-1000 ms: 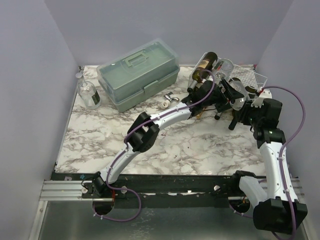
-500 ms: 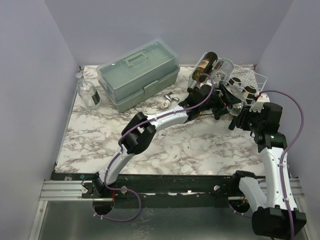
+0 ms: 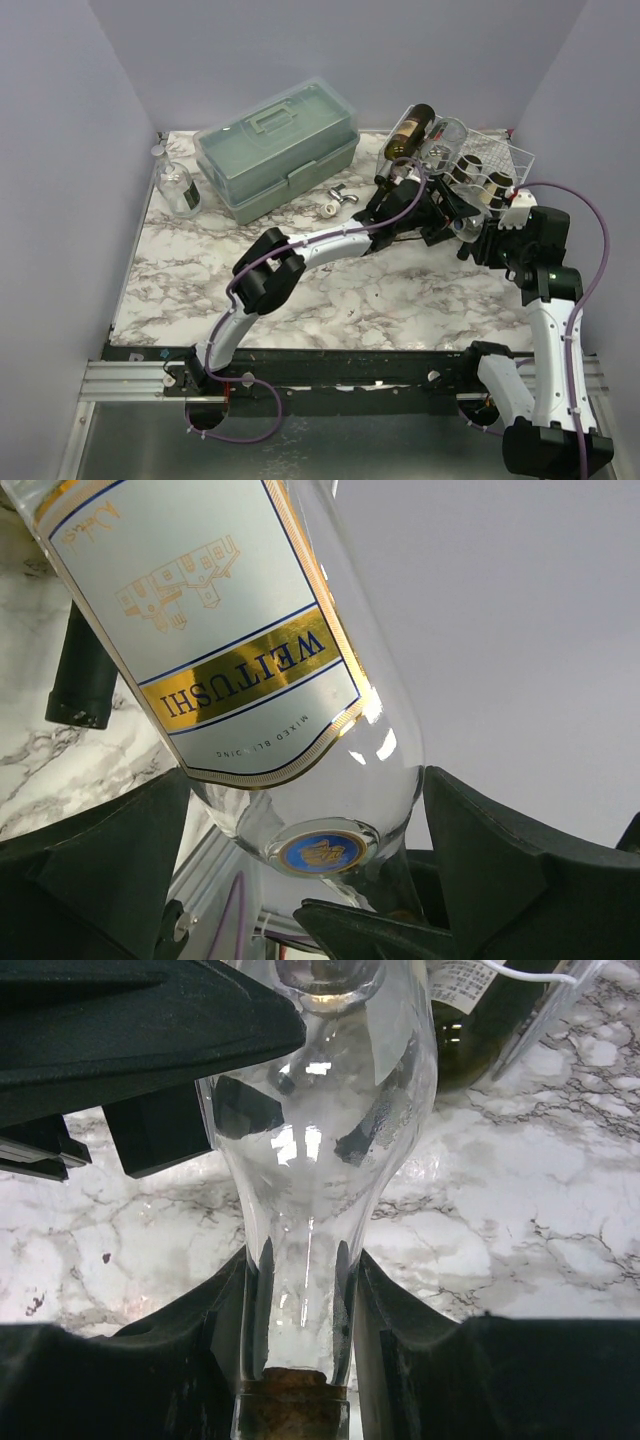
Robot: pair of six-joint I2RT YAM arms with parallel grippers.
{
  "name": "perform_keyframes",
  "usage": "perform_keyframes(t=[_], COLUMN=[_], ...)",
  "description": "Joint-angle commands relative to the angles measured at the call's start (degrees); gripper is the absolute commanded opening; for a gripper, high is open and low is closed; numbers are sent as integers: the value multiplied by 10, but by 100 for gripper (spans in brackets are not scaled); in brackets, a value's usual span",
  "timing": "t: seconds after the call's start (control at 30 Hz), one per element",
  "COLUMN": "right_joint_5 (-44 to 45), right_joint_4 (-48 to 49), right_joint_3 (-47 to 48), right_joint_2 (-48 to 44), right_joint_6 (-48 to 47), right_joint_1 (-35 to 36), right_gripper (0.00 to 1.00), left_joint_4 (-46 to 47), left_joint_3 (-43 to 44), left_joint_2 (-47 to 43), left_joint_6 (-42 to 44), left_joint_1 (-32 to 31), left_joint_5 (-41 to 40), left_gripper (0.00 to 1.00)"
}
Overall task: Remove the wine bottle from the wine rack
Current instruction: Place the wine bottle at the center of the board.
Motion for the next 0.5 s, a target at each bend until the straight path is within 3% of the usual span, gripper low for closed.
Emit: perform_keyframes(t=[0.0,0.47], right_joint_5=[-108,-217], right_joint_4=[1,-66], right_joint_3=[60,87], right_joint_2=[-2,42], right_joint_6=[-53,-115], right_joint_1=[8,8], right_gripper=[0,0], left_joint_4=[64,85], left_joint_3=[-35,-140], left_joint_2=[-51,-116], left_joint_6=[28,7], left_joint_1=[0,-5], left_joint_5=[-60,-96], left_gripper=[94,95])
